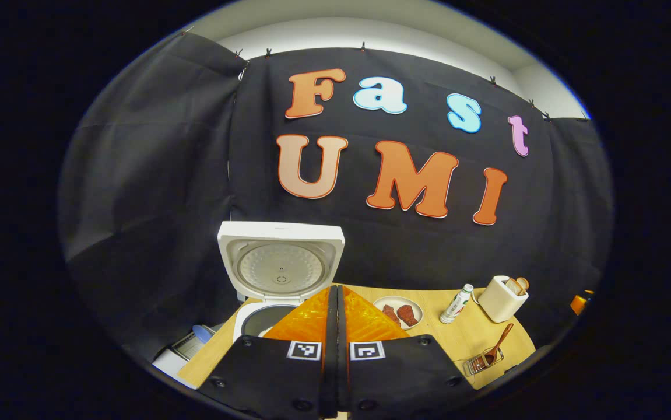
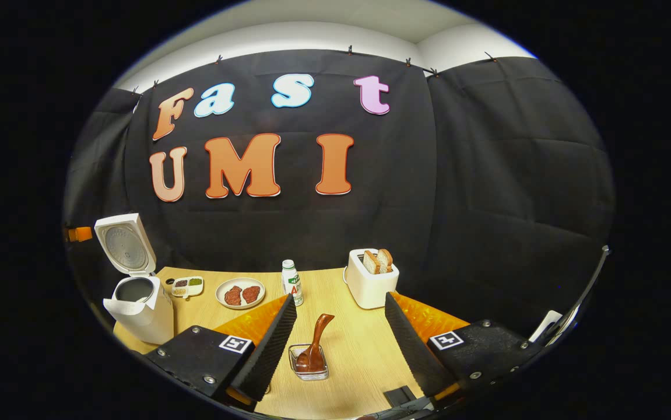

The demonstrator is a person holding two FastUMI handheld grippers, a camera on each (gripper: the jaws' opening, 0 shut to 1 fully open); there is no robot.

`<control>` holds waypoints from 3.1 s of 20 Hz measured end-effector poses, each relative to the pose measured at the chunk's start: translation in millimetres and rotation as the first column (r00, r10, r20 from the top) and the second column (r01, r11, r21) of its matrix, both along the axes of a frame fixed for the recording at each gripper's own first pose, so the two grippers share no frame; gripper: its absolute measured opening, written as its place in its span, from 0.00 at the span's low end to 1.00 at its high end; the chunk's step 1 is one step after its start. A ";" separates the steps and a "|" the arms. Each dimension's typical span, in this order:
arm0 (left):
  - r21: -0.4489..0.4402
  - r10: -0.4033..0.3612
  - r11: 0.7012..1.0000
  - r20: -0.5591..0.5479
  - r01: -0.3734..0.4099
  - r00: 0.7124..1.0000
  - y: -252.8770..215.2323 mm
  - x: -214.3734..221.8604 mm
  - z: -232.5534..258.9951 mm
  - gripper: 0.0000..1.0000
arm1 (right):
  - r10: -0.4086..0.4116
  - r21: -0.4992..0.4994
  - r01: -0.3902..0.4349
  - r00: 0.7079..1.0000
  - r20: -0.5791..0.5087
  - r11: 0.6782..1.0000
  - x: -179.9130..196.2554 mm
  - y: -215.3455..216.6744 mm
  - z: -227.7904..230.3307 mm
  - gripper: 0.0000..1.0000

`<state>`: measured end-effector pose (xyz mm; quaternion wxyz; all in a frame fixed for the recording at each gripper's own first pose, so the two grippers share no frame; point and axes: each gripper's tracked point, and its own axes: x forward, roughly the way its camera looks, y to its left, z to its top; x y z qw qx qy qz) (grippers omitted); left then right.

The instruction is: Close the left gripper, press the button to open the rice cooker; take a wooden spoon from the chopstick holder with the right hand, scoop a spoonful of rice and pour it into the rice cooker, then put the wooden spoon back into the chopstick holder.

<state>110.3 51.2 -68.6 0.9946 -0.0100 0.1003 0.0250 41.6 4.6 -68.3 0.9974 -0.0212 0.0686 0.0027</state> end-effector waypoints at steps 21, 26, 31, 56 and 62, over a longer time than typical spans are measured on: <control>0.019 0.151 0.988 0.132 -0.155 0.980 23.6 -63.4 34.3 1.00 | 0.117 0.241 -0.049 0.953 -0.279 0.969 97.0 23.3 -138.0 0.95; 0.051 0.189 0.979 0.144 -0.198 0.971 30.9 -79.7 43.0 1.00 | 0.134 0.240 -0.048 0.925 -0.355 0.970 123.9 32.9 -174.3 0.95; 0.068 0.231 0.967 0.154 -0.244 0.961 40.3 -90.3 49.8 1.00 | 0.164 0.263 -0.053 0.892 -0.422 0.963 146.0 43.5 -203.7 0.93; 0.049 0.192 0.978 0.140 -0.201 0.971 63.0 -99.5 54.3 0.98 | 0.205 0.355 -0.106 0.945 -0.254 0.929 110.4 74.9 -97.6 0.05; 0.074 0.135 0.987 0.124 -0.145 0.983 83.1 -94.7 50.7 1.00 | 0.282 0.365 -0.209 0.946 -0.158 0.907 72.2 140.1 -56.0 0.05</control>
